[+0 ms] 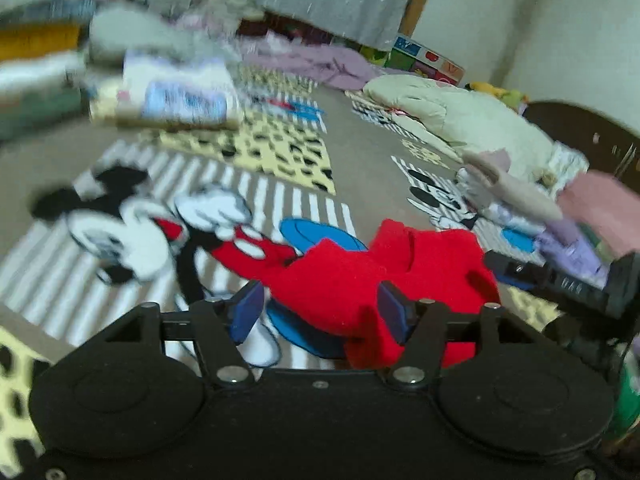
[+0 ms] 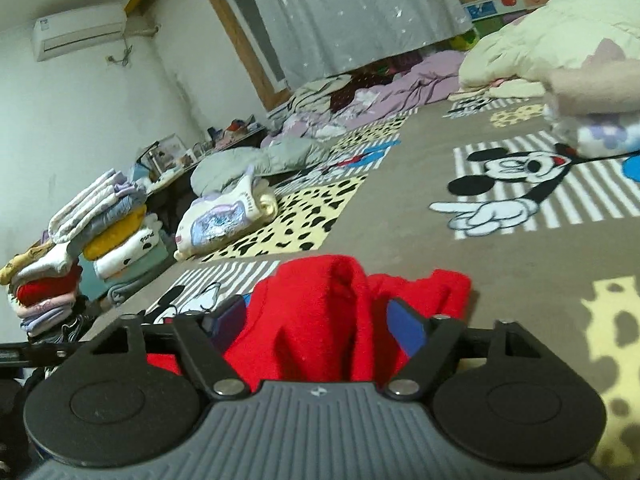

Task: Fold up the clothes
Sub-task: 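Grasp the sweater with the right tool while the left tool lifts it, then carry the red sweater with both tools onto the open blanket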

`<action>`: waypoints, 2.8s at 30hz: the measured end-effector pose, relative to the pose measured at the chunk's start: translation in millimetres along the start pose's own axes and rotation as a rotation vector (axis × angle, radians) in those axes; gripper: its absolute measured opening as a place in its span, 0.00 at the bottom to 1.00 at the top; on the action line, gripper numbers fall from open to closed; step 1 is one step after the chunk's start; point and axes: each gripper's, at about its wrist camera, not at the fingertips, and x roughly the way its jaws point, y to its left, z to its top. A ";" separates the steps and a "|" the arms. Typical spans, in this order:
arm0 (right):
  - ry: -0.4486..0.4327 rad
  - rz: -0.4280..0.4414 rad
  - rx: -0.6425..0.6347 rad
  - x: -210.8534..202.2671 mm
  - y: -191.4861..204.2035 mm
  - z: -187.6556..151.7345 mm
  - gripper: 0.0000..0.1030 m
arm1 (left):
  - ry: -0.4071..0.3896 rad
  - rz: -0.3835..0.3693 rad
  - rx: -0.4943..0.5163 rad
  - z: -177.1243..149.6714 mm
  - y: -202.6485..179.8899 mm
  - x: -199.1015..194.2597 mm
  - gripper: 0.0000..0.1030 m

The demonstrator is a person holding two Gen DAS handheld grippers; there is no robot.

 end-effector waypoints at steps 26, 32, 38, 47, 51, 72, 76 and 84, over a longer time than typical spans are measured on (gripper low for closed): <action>-0.005 0.163 0.009 -119.2 71.1 -64.3 0.17 | -0.025 -0.432 -0.052 -29.0 6.6 -77.7 0.00; 0.151 0.096 0.002 -148.8 86.9 -100.9 0.21 | -0.067 -0.466 -0.205 -35.8 38.5 -95.5 0.09; 0.059 0.059 0.157 -193.2 72.4 -112.2 0.47 | -0.094 -0.374 -0.293 -38.3 65.2 -98.1 0.51; 0.074 -0.043 0.289 -164.3 50.8 -115.6 0.51 | 0.098 -0.236 -0.331 -62.7 68.3 -34.6 0.50; 0.091 -0.079 0.350 -142.6 37.5 -128.5 0.52 | 0.263 -0.163 -0.072 -70.6 39.4 -16.8 0.42; -0.014 -0.052 0.453 -13.5 -59.2 -49.5 0.60 | 0.343 -0.340 0.076 30.9 3.6 136.5 0.52; 0.014 -0.033 0.410 3.5 -59.9 -40.6 0.56 | 0.367 -0.413 0.070 39.8 2.4 161.4 0.53; 0.058 -0.013 0.302 31.7 -47.5 -25.5 0.20 | 0.355 -0.438 0.195 44.0 -14.6 181.5 0.16</action>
